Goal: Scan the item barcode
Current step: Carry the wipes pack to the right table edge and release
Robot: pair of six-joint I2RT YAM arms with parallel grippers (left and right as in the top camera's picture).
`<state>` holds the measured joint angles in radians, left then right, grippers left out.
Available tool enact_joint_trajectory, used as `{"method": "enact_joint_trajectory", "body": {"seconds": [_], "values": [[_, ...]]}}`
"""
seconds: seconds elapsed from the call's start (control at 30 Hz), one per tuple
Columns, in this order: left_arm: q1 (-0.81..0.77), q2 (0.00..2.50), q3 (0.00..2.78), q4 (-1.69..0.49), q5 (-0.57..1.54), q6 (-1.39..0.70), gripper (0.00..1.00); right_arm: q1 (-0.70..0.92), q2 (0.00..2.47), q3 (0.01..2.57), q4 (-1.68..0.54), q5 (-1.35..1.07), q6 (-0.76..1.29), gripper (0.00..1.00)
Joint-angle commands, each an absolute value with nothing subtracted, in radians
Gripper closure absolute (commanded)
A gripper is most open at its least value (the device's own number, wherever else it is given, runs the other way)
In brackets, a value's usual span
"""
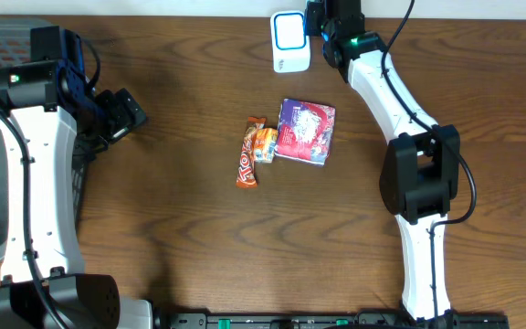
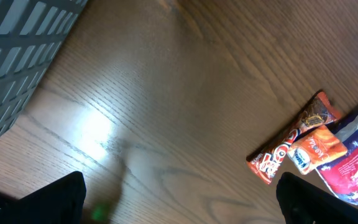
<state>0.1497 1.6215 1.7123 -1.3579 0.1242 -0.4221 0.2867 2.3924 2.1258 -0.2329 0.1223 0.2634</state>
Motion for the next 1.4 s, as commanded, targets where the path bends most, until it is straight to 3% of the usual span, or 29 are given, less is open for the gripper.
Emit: {"method": "enact_joint_trajectory", "body": {"seconds": [0.0, 0.23, 0.57, 0.73, 0.77, 0.83, 0.9, 0.97, 1.23, 1.37], "values": [[0.151, 1.628, 1.707, -1.361, 0.111, -0.423, 0.02, 0.289, 2.347, 2.141, -0.244, 0.201, 0.276, 0.99], [0.151, 1.628, 1.707, -1.361, 0.111, -0.423, 0.02, 0.183, 2.3, 2.141, -0.43, 0.31, 0.276, 0.99], [0.151, 1.628, 1.707, -1.361, 0.111, -0.423, 0.02, -0.108, 2.317, 2.138, -0.704, 0.309, 0.207, 0.99], [0.151, 1.628, 1.707, -1.361, 0.111, -0.423, 0.02, -0.228, 2.317, 2.138, -0.771, 0.324, 0.157, 0.89], [0.151, 1.628, 1.707, -1.361, 0.111, -0.423, 0.02, -0.245, 2.317, 2.138, -0.787, 0.337, 0.16, 0.8], [0.151, 1.628, 1.707, -1.361, 0.111, -0.423, 0.02, -0.284, 2.32, 2.138, -0.818, 0.336, 0.162, 0.38], [0.151, 1.628, 1.707, -1.361, 0.111, -0.423, 0.02, -0.319, 2.32, 2.138, -0.849, 0.301, 0.171, 0.31], [0.151, 1.628, 1.707, -1.361, 0.111, -0.423, 0.02, -0.352, 2.32, 2.138, -0.886, 0.226, 0.171, 0.15], [0.151, 1.628, 1.707, -1.361, 0.111, -0.423, 0.02, -0.347, 2.32, 2.138, -0.925, -0.275, 0.17, 0.2], [0.151, 1.628, 1.707, -1.361, 0.111, -0.423, 0.02, -0.301, 2.32, 2.138, -0.941, -0.548, 0.171, 0.15]]}}
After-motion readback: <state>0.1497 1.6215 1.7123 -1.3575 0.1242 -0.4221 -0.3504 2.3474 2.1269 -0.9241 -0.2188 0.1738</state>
